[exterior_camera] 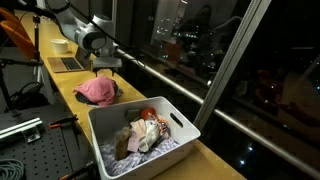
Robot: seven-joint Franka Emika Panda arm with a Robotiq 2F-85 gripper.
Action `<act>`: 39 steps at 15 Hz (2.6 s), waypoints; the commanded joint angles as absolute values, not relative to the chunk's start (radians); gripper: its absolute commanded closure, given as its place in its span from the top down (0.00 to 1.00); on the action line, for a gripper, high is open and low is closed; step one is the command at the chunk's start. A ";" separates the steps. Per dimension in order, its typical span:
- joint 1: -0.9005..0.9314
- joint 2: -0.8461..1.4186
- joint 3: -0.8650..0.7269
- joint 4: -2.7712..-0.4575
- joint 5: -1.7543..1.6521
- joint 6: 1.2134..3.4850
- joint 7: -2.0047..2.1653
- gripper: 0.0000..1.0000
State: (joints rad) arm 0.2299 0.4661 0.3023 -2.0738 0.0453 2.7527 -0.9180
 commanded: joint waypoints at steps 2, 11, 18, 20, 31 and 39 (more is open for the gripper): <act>0.260 0.582 0.324 -2.021 -0.016 2.800 -0.793 1.00; 0.175 0.914 0.315 -1.868 -0.100 2.869 -0.760 1.00; 0.023 0.875 0.358 -1.852 -0.100 2.846 -0.778 0.60; -0.023 0.823 0.372 -1.898 -0.093 2.843 -0.781 0.45; -0.361 0.385 0.559 -2.307 0.029 2.869 -0.896 0.00; -0.531 -0.021 0.723 -2.394 0.301 2.802 -1.099 0.00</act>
State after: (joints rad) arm -0.4703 0.1480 0.6886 -2.3643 0.2063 2.8442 -1.0297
